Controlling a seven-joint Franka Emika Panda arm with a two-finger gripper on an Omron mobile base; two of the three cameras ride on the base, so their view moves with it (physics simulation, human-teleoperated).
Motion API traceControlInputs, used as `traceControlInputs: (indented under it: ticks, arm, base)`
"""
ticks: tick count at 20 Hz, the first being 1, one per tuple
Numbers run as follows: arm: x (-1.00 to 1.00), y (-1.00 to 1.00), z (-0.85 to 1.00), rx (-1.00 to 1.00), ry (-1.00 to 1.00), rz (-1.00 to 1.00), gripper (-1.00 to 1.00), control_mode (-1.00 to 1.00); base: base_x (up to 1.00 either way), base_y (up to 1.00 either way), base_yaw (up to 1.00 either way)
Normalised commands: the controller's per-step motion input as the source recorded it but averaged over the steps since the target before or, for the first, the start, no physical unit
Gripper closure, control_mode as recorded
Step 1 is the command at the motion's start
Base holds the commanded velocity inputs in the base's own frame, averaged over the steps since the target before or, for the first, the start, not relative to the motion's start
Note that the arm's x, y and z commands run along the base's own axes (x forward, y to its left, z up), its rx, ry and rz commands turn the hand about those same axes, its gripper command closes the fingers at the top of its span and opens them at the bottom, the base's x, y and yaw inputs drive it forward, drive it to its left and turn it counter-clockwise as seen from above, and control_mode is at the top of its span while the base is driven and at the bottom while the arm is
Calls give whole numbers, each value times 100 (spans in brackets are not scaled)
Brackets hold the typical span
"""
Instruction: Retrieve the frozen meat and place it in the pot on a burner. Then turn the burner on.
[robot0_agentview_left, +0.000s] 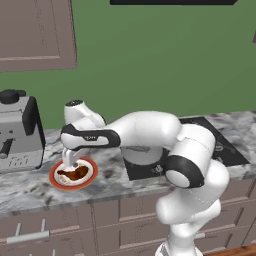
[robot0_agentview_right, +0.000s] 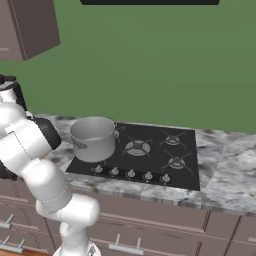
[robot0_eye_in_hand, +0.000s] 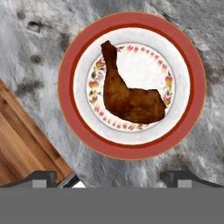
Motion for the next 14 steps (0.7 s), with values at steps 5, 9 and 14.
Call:
traceControlInputs:
  ticks: [5,9,14]
  arm:
    - [4,7,-25,-9,-4,0,-100,-100]
    - [10,9,-8,0,0,0,-100,-100]
    - [19,12,-9,-2,0,0,-100,-100]
  base:
    - [0,0,0]
    - [0,0,0]
    - [0,0,0]
